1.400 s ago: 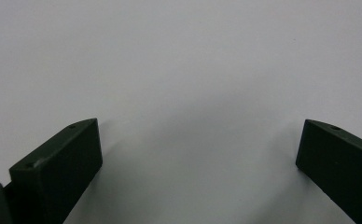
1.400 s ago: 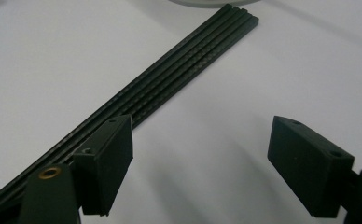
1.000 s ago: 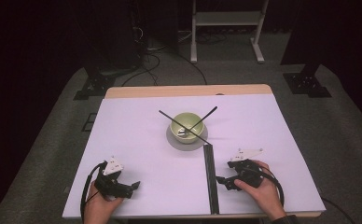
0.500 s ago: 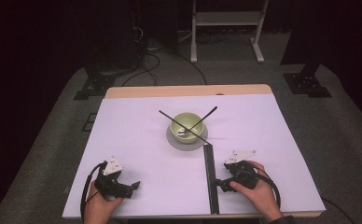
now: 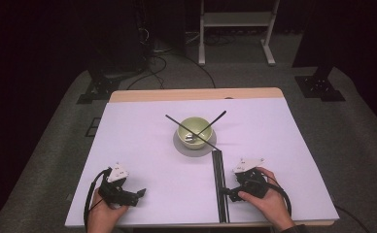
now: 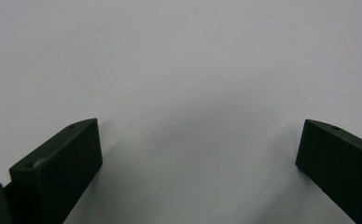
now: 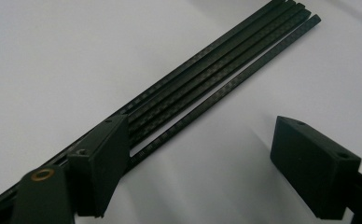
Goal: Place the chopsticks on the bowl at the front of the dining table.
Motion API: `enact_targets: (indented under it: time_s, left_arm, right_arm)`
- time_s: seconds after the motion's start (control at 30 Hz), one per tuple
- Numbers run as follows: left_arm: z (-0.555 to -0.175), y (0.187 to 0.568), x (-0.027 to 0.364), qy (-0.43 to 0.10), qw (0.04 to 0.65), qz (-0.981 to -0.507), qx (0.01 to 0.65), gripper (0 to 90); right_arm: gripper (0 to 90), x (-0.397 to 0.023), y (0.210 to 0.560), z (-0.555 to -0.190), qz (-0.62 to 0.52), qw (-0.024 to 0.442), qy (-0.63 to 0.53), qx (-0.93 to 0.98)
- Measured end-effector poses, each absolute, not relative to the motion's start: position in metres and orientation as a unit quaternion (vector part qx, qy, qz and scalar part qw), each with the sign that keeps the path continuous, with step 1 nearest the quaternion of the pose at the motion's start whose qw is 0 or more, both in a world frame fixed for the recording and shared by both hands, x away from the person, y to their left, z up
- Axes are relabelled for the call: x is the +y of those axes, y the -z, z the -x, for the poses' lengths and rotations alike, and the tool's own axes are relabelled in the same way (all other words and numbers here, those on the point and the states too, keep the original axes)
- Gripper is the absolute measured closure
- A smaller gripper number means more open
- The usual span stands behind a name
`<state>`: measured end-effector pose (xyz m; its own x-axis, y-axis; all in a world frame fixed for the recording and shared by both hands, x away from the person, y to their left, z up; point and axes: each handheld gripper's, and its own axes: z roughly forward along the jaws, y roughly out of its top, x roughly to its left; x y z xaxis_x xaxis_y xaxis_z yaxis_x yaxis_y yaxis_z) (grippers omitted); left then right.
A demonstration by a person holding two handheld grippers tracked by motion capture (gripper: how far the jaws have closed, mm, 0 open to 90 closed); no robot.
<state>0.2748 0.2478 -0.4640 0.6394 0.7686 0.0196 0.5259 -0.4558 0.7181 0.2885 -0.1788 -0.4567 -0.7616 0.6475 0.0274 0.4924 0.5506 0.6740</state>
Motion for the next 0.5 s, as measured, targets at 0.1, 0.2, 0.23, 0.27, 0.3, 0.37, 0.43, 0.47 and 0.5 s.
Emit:
enact_targets:
  time_s: [0.1,0.2,0.23,0.27,0.3,0.37,0.43,0.47,0.5]
  left_arm:
    - [-0.2748,0.464,0.2478,-0.174,0.349,-0.835,0.387,0.0]
    - [-0.2748,0.464,0.2478,-0.174,0.349,-0.835,0.387,0.0]
    - [-0.2748,0.464,0.2478,-0.174,0.349,-0.835,0.388,0.0]
    - [-0.2748,0.464,0.2478,-0.174,0.349,-0.835,0.388,0.0]
    - [-0.2748,0.464,0.2478,-0.174,0.349,-0.835,0.387,0.0]
    - [-0.2748,0.464,0.2478,-0.174,0.349,-0.835,0.387,0.0]
    - [-0.2748,0.464,0.2477,-0.174,0.349,-0.835,0.388,0.0]
    - [-0.2748,0.464,0.2477,-0.174,0.35,-0.835,0.388,0.0]
    - [-0.2748,0.464,0.2478,-0.174,0.349,-0.835,0.388,0.0]
  right_arm:
    - [18.5,-0.1795,0.4565,-0.2873,-0.326,0.115,-0.341,0.874]
    - [18.5,-0.181,0.4564,-0.2861,-0.326,0.119,-0.338,0.875]
    - [18.5,-0.1816,0.4564,-0.2856,-0.328,0.12,-0.337,0.874]
    - [18.4,-0.1825,0.4563,-0.2854,-0.327,0.12,-0.336,0.875]
    - [18.5,-0.1831,0.4566,-0.2853,-0.326,0.121,-0.337,0.875]
    - [18.5,-0.1848,0.457,-0.2846,-0.325,0.124,-0.336,0.875]
    - [18.5,-0.1861,0.457,-0.2842,-0.327,0.124,-0.337,0.874]
    - [18.5,-0.1871,0.4569,-0.2839,-0.328,0.124,-0.336,0.874]
    - [18.5,-0.1877,0.4568,-0.2838,-0.328,0.124,-0.335,0.874]
